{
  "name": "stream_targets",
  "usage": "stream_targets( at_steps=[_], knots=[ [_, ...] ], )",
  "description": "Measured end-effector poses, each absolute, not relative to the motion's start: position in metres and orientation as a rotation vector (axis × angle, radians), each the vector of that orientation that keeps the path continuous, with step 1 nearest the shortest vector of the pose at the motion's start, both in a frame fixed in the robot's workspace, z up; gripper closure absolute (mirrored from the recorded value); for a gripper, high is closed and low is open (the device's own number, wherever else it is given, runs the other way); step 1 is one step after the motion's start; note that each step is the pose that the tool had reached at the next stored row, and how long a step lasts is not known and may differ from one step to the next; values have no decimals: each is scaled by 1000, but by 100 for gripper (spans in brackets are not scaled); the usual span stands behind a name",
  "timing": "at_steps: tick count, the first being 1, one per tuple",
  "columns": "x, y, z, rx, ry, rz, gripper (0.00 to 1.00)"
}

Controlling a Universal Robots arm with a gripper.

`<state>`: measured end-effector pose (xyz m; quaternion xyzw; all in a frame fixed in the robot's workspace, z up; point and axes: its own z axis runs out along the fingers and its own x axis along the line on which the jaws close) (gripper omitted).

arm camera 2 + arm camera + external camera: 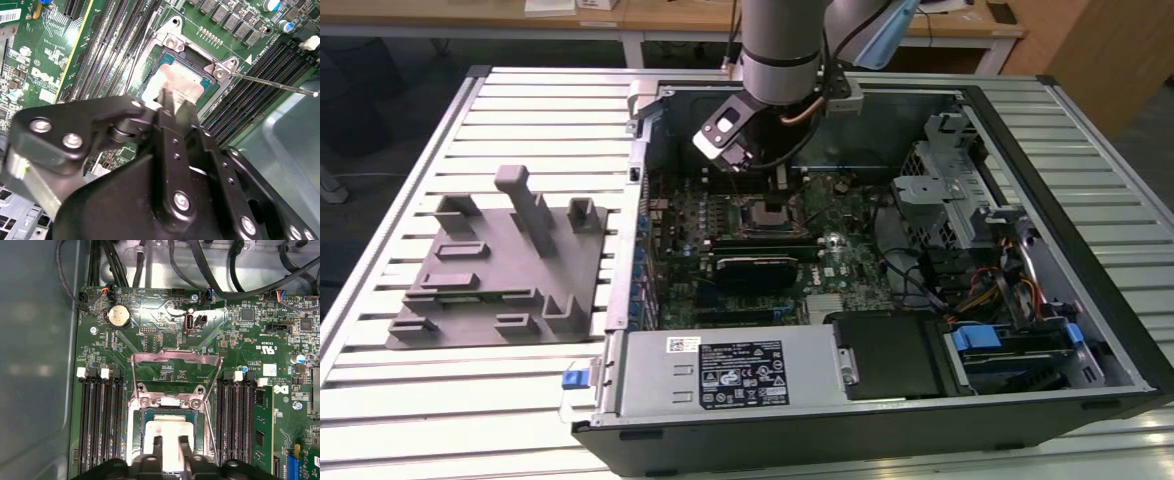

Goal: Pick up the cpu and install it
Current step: 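Place the cpu into insertion slot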

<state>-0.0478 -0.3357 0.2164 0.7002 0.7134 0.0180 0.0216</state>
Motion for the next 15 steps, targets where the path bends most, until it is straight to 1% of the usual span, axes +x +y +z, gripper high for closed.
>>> stream_targets(
  at_steps=[2,3,4,5,15],
  knots=[
    [-48,-336,217,2170,2211,56,82],
    [-48,-336,217,2170,2211,56,82],
    [-48,-336,217,2170,2211,56,87],
    [-48,-336,217,2170,2211,56,89],
    [-48,-336,218,2170,2211,55,89]
  ],
)
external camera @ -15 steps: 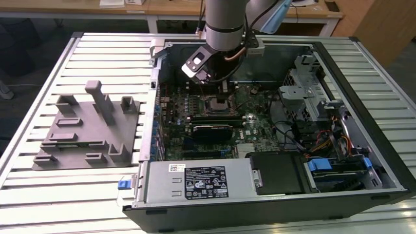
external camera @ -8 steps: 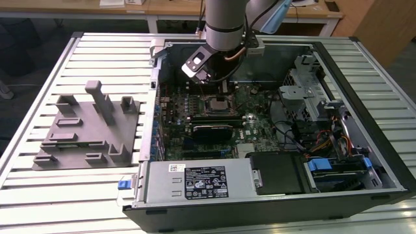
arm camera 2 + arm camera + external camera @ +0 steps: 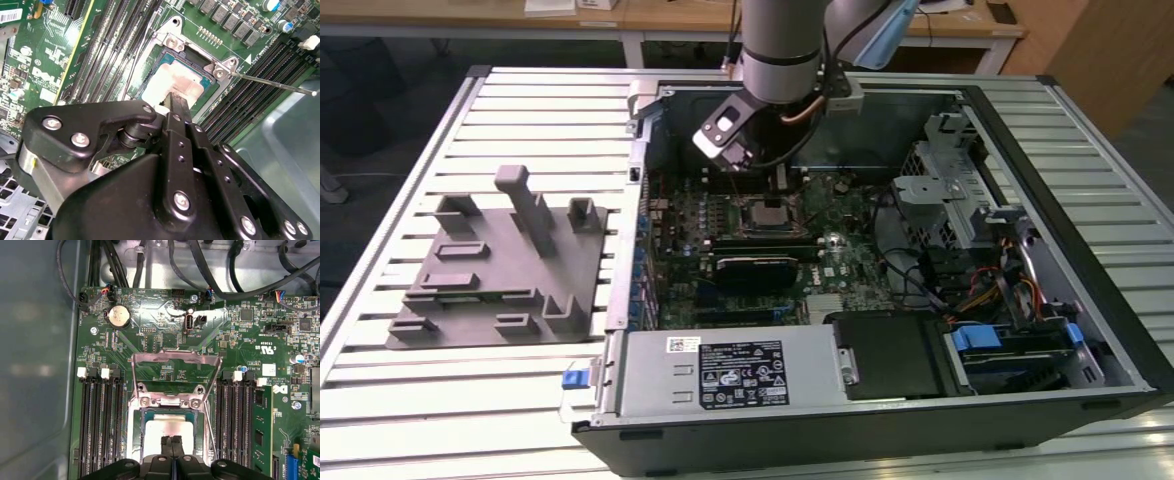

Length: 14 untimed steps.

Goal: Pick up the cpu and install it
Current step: 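Place the cpu into insertion slot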

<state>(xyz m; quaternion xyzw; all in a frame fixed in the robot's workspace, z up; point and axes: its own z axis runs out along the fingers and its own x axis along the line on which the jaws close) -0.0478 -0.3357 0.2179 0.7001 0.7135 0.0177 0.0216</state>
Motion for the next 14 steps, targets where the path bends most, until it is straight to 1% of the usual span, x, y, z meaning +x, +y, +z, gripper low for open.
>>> stream_targets(
  at_steps=[14],
  knots=[
    [-48,-336,240,2169,2210,57,89]
  ],
)
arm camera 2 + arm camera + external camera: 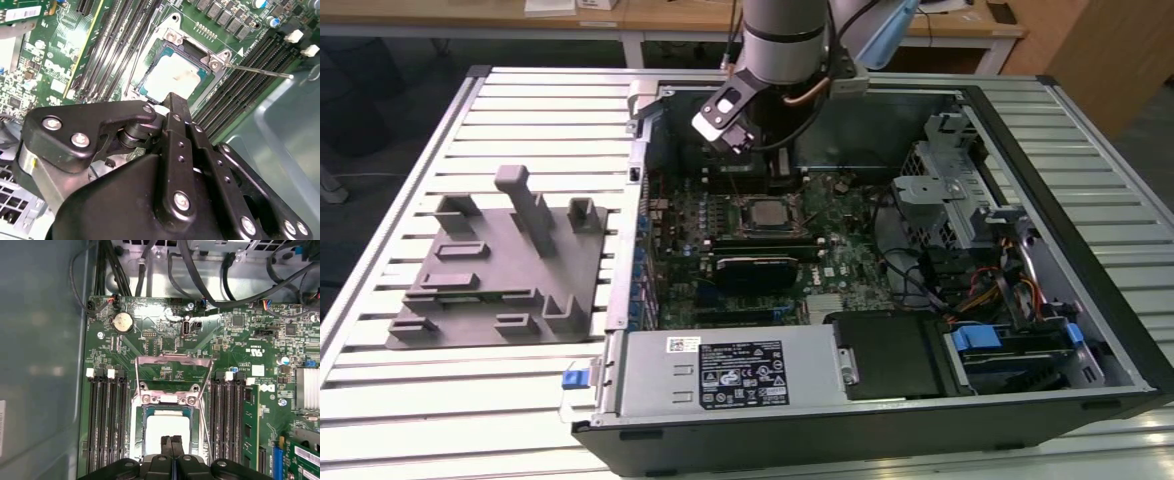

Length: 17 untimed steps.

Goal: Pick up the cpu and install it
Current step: 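Place the cpu into insertion slot, then close the cpu cover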

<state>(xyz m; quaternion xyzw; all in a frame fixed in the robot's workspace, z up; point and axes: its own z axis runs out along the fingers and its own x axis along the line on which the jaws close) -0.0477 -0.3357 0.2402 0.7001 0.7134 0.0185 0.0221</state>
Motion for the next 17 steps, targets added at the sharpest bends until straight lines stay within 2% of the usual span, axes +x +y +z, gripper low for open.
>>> stream_targets(
  at_steps=[5,17],
  knots=[
    [-48,-336,252,2168,2209,59,89],
    [-48,-336,253,2168,2209,59,89]
  ],
)
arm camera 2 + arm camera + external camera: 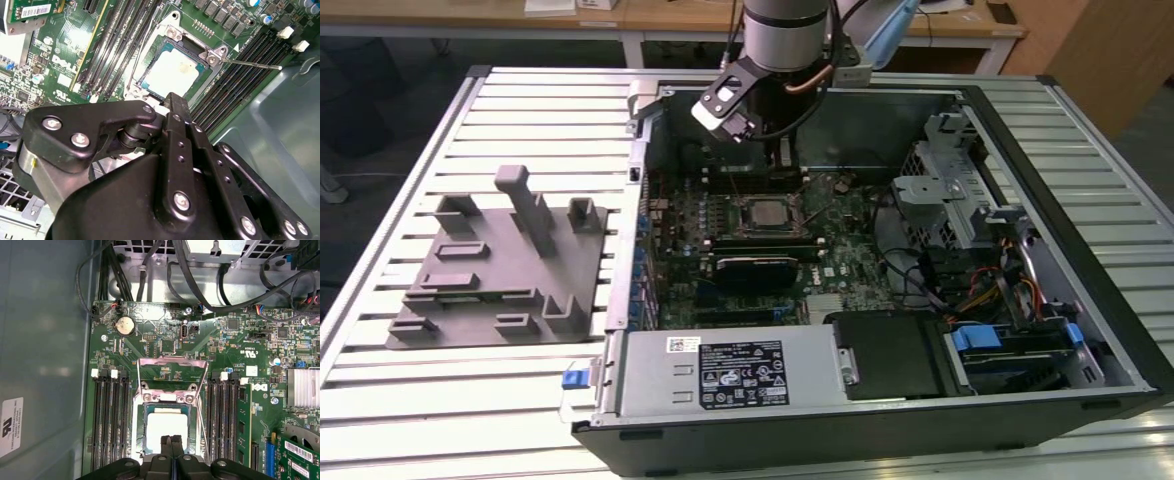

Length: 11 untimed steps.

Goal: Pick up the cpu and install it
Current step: 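Close the cpu cover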

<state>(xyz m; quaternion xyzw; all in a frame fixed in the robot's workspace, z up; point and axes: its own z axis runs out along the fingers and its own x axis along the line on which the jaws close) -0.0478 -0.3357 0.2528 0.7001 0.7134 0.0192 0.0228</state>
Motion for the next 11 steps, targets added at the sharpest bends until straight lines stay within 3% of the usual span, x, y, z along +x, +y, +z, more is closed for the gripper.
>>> stream_targets(
  at_steps=[11],
  knots=[
    [-48,-336,264,2168,2209,59,89]
  ],
)
